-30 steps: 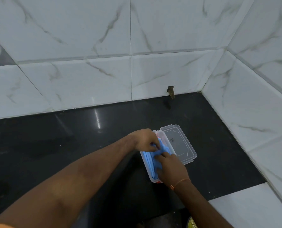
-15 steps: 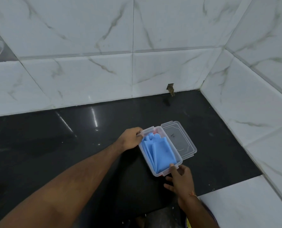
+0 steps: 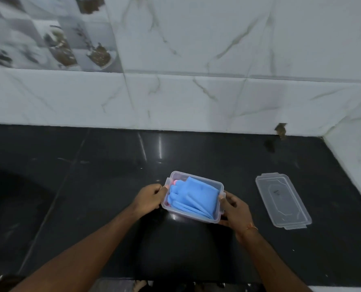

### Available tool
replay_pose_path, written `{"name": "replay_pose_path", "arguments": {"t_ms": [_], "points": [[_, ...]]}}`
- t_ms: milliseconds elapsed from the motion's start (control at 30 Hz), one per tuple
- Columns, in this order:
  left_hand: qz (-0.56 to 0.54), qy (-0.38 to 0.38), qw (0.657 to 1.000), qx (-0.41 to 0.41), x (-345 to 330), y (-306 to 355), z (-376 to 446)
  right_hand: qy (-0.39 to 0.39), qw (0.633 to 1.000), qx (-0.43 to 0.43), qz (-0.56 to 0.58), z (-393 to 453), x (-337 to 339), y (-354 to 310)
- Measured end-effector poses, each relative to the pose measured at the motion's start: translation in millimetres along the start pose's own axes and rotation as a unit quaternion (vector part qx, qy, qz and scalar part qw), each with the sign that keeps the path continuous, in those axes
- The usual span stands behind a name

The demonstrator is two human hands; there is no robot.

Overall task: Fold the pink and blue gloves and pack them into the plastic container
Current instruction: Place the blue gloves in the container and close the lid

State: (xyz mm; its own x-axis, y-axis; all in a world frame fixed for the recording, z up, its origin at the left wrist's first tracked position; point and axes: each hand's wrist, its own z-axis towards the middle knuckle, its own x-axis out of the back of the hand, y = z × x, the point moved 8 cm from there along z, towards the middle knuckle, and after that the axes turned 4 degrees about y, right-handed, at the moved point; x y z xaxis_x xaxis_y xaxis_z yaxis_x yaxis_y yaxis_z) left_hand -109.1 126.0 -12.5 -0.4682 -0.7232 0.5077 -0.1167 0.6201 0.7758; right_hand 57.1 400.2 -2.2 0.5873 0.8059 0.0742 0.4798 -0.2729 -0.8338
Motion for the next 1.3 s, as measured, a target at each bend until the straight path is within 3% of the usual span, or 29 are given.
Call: {"name": "replay_pose_path", "arguments": {"t_ms": [267,467,667,800,900,1033,1133,1300], "points": [[-0.079,0.018,0.995,0.057,53.0,-58.1,-26.1,-0.071,0.996,0.0,-0.058,9.0,-74.7,-6.2],[0.065,0.075,0.995,-0.009,83.0,-55.9,-22.8,-0.076,0.995,0.013,-0.066,10.0,-85.6,-5.6],[0.145,0.152,0.972,-0.103,97.3,-4.7,-6.6,0.012,0.993,0.065,-0.098,9.3,-54.9,-2.9],[0.296,0.184,0.923,-0.161,81.4,46.0,12.7,0.073,0.99,0.074,-0.092,1.8,-11.8,1.5],[0.342,0.187,0.896,-0.212,57.3,90.1,28.5,0.121,0.986,0.078,-0.08,-4.3,28.2,7.0],[0.33,0.154,0.879,-0.309,0.3,159.0,44.0,0.201,0.976,0.074,-0.047,-10.2,89.8,18.8],[0.278,0.064,0.886,-0.367,-68.1,206.6,55.0,0.255,0.965,0.057,-0.024,-12.8,134.8,29.1],[0.241,-0.128,0.903,-0.331,-200.3,256.5,71.4,0.331,0.944,0.015,0.018,-11.2,195.8,42.2]]}}
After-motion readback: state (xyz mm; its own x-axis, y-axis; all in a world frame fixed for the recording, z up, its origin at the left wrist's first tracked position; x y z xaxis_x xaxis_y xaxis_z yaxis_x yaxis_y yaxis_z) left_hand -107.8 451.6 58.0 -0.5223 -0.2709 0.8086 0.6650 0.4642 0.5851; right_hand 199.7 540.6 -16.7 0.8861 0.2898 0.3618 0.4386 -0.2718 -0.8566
